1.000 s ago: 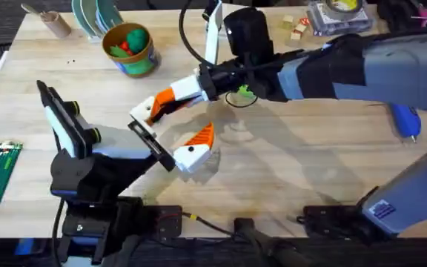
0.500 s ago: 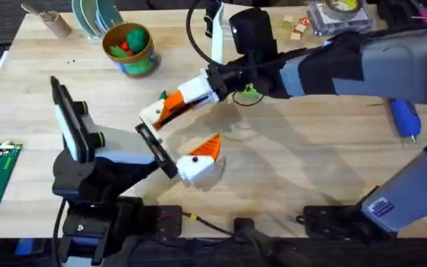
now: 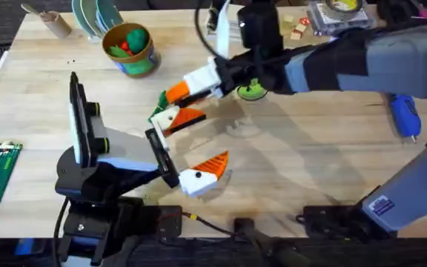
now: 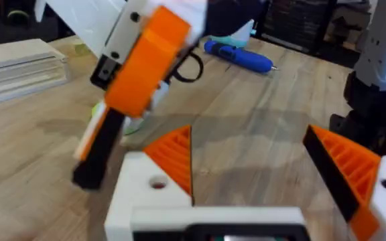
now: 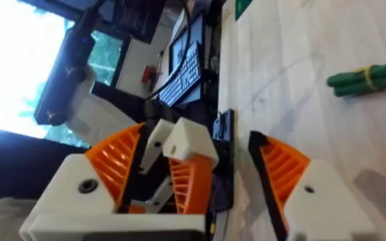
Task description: Pick up the gripper from the table and insert it into the empty holder that is missing its gripper. Then pick up a screw, insert it into the mounting hole, and use the screwdriver to tighten it. Finally, clean up the table by picking up the vegetable and placing it into the bucket.
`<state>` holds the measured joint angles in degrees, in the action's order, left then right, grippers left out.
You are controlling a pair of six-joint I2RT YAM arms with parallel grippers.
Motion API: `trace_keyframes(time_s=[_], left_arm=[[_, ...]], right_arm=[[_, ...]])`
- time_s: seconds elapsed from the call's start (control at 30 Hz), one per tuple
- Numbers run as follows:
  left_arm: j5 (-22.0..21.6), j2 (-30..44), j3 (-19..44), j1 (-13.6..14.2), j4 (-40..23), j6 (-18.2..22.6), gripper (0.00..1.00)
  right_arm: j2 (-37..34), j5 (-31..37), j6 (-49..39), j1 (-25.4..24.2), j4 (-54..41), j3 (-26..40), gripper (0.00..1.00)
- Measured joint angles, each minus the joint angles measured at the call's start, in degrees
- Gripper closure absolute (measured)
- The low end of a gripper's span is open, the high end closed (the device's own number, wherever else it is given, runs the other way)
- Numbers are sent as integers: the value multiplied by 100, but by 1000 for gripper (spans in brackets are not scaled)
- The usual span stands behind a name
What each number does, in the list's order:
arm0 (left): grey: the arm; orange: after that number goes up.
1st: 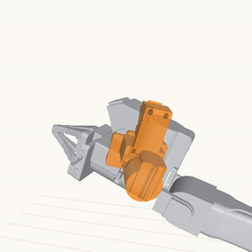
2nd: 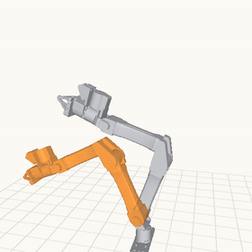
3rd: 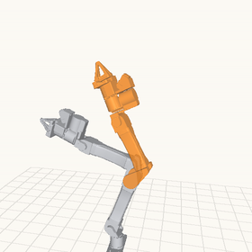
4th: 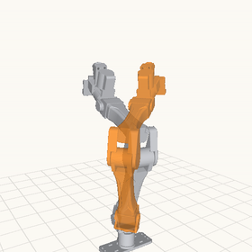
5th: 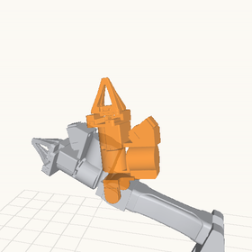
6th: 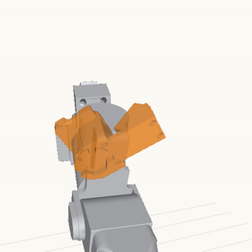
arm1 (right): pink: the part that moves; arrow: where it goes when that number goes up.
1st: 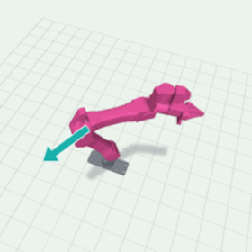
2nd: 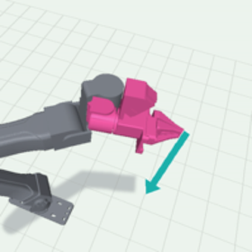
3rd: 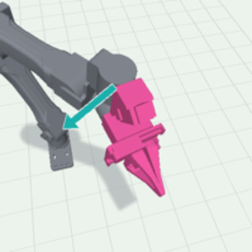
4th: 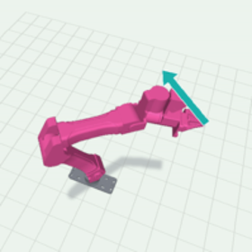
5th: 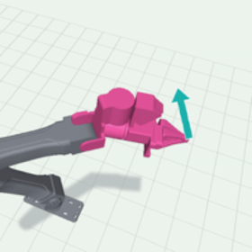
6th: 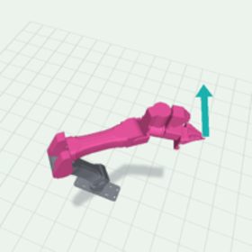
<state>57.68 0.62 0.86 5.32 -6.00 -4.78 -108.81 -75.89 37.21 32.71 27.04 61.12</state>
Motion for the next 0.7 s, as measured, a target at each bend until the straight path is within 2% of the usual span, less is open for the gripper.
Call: trace_keyframes(time_s=[0.23, 0.27, 0.33, 0.4, 0.5, 0.6, 0.7], left_arm=[[25, 0, 0, 0, -2, 0, 8], [43, 0, 0, 0, -2, 0, 7], [49, 0, 0, 0, -3, 1, 7], [67, 0, -2, 0, -4, 2, 7], [84, 0, -2, 0, -5, 0, 8], [89, 0, -2, 0, -7, 2, 8], [91, 0, -2, 0, -7, 2, 8]], right_arm=[[0, 668, -48, -709, 230, 44, 40], [4, 1033, -196, -1003, 185, 189, 38], [76, 1355, -374, -1186, -98, 326, 37], [268, 1772, -704, -1352, -808, 484, 35], [719, 2629, -1482, -1561, -2372, 825, 35], [1228, 3718, -2475, -1627, -3867, 1236, 35], [1702, 4769, -3424, -1577, -4849, 1536, 32]])
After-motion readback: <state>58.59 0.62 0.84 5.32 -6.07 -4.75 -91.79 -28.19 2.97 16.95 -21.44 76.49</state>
